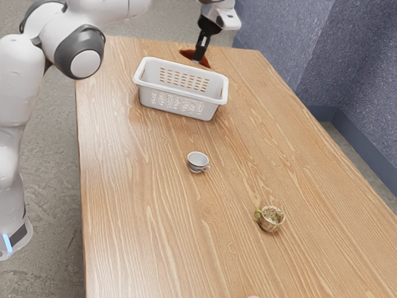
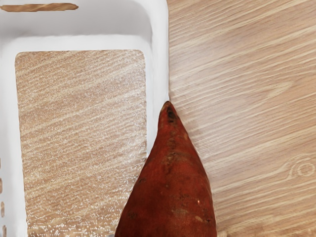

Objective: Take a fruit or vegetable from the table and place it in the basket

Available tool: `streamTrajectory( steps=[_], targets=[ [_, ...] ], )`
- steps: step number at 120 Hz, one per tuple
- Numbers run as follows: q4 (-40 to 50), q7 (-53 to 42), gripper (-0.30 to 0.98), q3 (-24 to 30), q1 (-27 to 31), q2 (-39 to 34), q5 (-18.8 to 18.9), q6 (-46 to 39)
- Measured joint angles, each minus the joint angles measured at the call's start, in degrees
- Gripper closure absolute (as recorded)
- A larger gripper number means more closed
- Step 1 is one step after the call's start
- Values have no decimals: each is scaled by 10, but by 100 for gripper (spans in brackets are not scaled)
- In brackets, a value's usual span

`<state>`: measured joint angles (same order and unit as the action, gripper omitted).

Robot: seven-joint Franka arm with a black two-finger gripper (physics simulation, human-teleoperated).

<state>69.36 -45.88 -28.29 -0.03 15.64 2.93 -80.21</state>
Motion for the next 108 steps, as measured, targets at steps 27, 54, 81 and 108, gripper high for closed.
streamTrajectory(
  steps=[27, 54, 81, 108],
  targets=[
    [0, 55, 53, -72, 8, 1, 5, 66],
    [1, 93, 53, -72, 12, 22, -10, 55],
    [0, 119, 49, -73, 30, 58, -22, 21],
    [0, 124, 11, -72, 35, 60, -70, -1]
  ],
)
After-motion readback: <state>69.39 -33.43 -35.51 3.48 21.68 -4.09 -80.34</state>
